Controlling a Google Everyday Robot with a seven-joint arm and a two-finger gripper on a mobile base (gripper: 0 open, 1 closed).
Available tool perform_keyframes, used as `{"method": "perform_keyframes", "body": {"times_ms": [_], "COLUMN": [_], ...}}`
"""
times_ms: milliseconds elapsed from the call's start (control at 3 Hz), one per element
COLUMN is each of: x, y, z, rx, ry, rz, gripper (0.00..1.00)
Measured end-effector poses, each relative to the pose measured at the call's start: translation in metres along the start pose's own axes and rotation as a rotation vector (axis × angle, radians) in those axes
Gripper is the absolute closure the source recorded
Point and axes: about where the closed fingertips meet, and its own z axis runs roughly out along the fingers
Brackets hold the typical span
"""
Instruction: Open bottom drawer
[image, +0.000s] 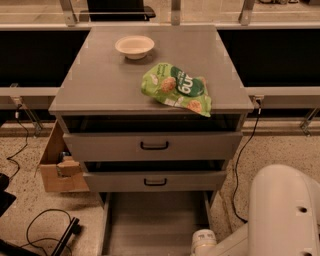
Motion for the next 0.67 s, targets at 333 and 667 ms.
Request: {"method": "perform_keyframes", "body": {"times_ms": [333,667], "x": [0.001,0.011], "y": [-0.023,-0.034], "z": [-0.051,-0.111], "rx": [0.005,-0.004], "ry": [0.030,0.046], "rz": [-0.067,-0.152], "gripper": [0.00,0.00]}}
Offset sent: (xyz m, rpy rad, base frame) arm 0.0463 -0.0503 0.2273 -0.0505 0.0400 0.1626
